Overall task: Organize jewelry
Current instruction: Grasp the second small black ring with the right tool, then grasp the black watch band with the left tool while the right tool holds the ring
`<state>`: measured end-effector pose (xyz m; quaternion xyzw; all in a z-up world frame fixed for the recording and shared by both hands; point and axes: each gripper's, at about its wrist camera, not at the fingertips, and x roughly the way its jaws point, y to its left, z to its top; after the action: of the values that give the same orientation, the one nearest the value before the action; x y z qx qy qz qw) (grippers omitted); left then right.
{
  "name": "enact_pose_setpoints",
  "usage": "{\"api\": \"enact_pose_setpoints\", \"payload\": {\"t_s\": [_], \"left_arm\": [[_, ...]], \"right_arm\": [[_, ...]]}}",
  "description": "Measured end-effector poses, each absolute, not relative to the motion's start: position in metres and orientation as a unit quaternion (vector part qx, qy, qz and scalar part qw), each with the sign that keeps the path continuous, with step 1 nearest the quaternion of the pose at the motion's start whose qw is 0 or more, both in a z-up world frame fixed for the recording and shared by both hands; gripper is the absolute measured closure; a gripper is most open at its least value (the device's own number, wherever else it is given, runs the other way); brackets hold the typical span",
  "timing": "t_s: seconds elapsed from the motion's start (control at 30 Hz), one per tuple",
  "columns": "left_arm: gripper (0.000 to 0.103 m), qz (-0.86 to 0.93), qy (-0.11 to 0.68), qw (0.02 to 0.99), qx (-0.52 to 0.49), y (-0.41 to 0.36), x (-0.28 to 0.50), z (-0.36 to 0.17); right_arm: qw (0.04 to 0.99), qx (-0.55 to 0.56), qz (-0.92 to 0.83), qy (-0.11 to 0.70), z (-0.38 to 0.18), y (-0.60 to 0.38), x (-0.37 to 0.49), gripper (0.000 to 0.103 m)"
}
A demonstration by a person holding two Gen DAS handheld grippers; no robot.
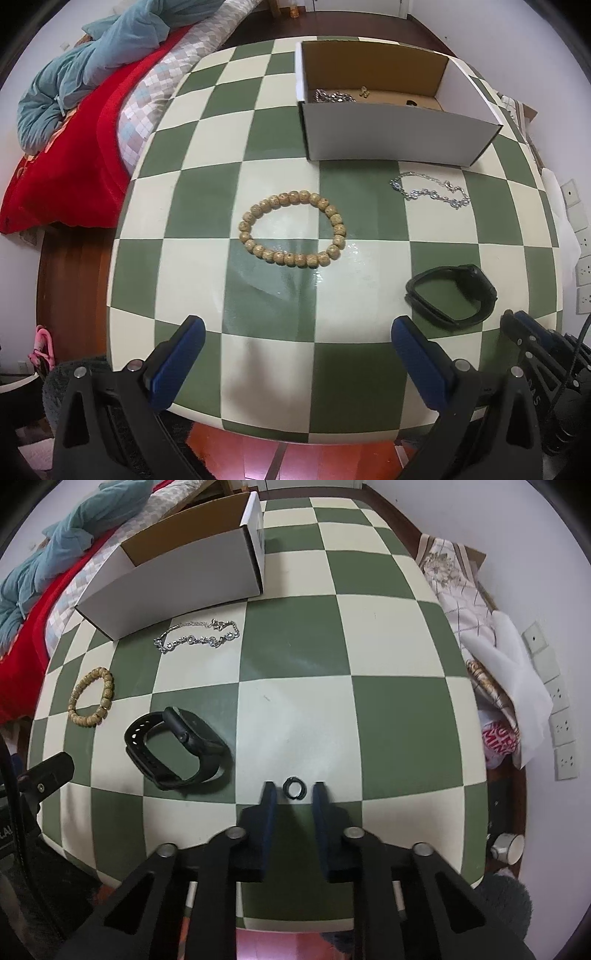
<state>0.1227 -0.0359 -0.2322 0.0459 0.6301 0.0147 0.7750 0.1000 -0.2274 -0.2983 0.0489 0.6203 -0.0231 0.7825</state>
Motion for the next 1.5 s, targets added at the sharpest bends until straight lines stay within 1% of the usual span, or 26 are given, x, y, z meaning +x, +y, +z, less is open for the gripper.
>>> {"api": "enact_pose_setpoints", "payload": {"t_s": [0.17, 0.23, 0.3, 0.33, 0.4, 0.53, 0.57, 0.6, 0.63, 0.7, 0.73, 0.8, 0.83, 0.87, 1.03, 1.23, 1.37, 1.5], "left_arm": [[0.001, -0.019, 0.642, 0.767, 0.002, -0.042, 0.125, -0.235], [0.003, -0.036, 0.646, 0.762, -0.020, -0.047, 0.126, -0.237], [0.015, -0.060, 0.656, 0.750, -0.052, -0.053, 0.130, -0.241], [0.017, -0.070, 0.661, 0.745, -0.060, -0.058, 0.132, -0.244], [0.028, -0.082, 0.667, 0.738, -0.064, -0.068, 0.134, -0.249], [0.032, -0.095, 0.671, 0.733, -0.051, -0.087, 0.136, -0.257], [0.041, -0.096, 0.672, 0.732, -0.048, -0.090, 0.137, -0.258], [0.053, -0.097, 0.675, 0.730, -0.044, -0.093, 0.137, -0.260], [0.058, -0.099, 0.677, 0.728, -0.043, -0.095, 0.137, -0.262], [0.075, -0.100, 0.680, 0.726, -0.043, -0.097, 0.137, -0.266], [0.078, -0.099, 0.679, 0.726, -0.042, -0.099, 0.137, -0.267], [0.090, -0.099, 0.675, 0.731, -0.035, -0.100, 0.137, -0.268], [0.093, -0.098, 0.672, 0.734, -0.036, -0.099, 0.137, -0.267], [0.099, -0.099, 0.668, 0.736, -0.035, -0.098, 0.137, -0.267], [0.100, -0.098, 0.650, 0.753, -0.021, -0.091, 0.138, -0.259], [0.100, -0.100, 0.621, 0.778, -0.017, -0.076, 0.144, -0.230], [0.100, -0.106, 0.589, 0.801, -0.026, -0.058, 0.158, -0.190], [0.100, -0.115, 0.559, 0.820, -0.040, -0.046, 0.191, -0.151]], "right_arm": [[0.787, 0.058, -0.021, 0.614, -0.298, -0.232, 0.100, 0.091], [0.788, 0.063, -0.025, 0.612, -0.298, -0.237, 0.099, 0.091], [0.787, 0.073, -0.030, 0.611, -0.297, -0.245, 0.097, 0.091], [0.788, 0.074, -0.032, 0.610, -0.296, -0.248, 0.096, 0.091], [0.789, 0.082, -0.041, 0.608, -0.293, -0.259, 0.094, 0.091], [0.791, 0.093, -0.055, 0.603, -0.287, -0.277, 0.091, 0.091], [0.791, 0.096, -0.057, 0.602, -0.286, -0.280, 0.090, 0.091], [0.791, 0.097, -0.059, 0.601, -0.286, -0.283, 0.090, 0.091], [0.791, 0.097, -0.060, 0.601, -0.285, -0.283, 0.090, 0.091], [0.792, 0.100, -0.060, 0.600, -0.284, -0.285, 0.090, 0.091], [0.792, 0.100, -0.060, 0.599, -0.284, -0.286, 0.090, 0.091], [0.792, 0.101, -0.058, 0.599, -0.283, -0.285, 0.091, 0.091], [0.793, 0.101, -0.057, 0.599, -0.283, -0.284, 0.090, 0.091], [0.793, 0.101, -0.057, 0.598, -0.283, -0.283, 0.090, 0.091], [0.798, 0.104, -0.048, 0.592, -0.276, -0.278, 0.094, 0.091], [0.808, 0.104, -0.028, 0.579, -0.260, -0.265, 0.105, 0.091], [0.820, 0.102, -0.007, 0.564, -0.239, -0.253, 0.121, 0.091], [0.835, 0.102, 0.022, 0.541, -0.210, -0.239, 0.148, 0.091]]}}
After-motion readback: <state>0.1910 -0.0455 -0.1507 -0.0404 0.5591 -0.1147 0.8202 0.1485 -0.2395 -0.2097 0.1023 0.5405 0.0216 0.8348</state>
